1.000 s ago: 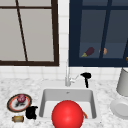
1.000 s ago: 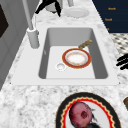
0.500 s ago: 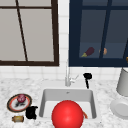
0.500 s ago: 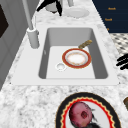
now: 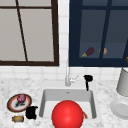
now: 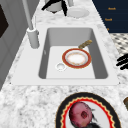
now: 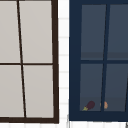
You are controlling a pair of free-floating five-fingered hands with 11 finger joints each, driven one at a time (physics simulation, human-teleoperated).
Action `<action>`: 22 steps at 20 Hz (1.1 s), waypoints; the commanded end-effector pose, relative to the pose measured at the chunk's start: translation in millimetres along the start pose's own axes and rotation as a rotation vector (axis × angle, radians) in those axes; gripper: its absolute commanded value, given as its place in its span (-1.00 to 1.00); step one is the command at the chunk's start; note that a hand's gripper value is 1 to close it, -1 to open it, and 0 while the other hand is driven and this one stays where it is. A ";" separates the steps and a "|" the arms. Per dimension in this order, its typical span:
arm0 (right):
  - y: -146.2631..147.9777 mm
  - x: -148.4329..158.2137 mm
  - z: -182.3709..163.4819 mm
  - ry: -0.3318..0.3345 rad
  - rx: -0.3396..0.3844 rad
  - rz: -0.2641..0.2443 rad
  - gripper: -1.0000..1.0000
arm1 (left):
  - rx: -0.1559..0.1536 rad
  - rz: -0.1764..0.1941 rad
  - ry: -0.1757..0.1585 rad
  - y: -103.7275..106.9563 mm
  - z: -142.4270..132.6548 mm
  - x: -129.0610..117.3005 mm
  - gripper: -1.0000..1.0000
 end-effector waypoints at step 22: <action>64.4 -49.8 97.7 -0.213 -0.193 -0.303 -1.00 | 0.000 0.000 0.000 0.0 0.0 0.0 0.00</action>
